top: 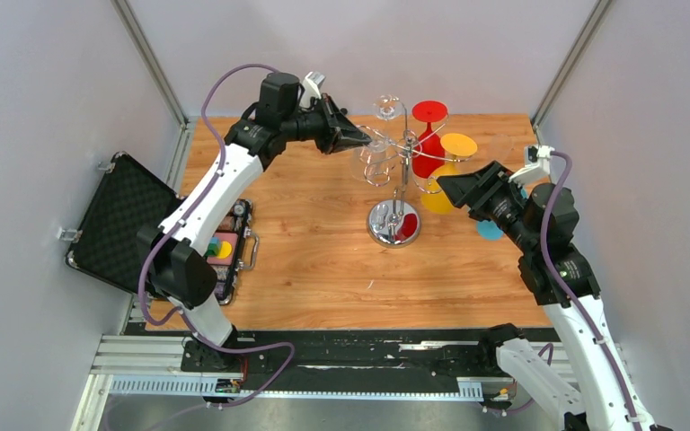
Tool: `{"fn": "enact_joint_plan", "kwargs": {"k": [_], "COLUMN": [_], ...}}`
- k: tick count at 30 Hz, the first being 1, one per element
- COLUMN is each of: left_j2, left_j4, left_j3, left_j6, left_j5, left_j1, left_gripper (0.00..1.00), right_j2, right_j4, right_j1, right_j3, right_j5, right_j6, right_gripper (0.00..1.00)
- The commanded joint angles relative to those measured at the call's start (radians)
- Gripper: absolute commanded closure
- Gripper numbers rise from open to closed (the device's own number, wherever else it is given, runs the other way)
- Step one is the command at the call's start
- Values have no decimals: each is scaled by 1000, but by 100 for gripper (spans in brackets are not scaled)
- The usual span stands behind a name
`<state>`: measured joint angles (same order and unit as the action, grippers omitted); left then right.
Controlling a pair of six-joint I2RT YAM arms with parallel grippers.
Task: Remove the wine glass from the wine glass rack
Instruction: Pick up the wine glass from the wine rack.
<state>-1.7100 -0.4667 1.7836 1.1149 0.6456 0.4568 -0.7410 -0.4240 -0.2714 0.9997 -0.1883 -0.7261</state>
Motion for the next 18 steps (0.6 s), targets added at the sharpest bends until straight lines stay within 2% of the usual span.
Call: {"fn": "enact_joint_plan", "kwargs": {"k": [1,10,18], "left_j2": [111,189,279], "left_j4": [68,60,3], "left_j3": [-26,-62,-73], "left_j6": [-26,-56,-130], "left_j5": [12,21,15], "left_j1": [3,3,2], "left_gripper": [100,100,100], "right_j2": [-6,19,6], "right_j4": [10,-32,-134], "right_j1": [5,5,5], "right_j3": [53,91,187], "right_j5": [-18,-29,-70], "right_j6": [29,88,177], "right_gripper": [42,36,31]}}
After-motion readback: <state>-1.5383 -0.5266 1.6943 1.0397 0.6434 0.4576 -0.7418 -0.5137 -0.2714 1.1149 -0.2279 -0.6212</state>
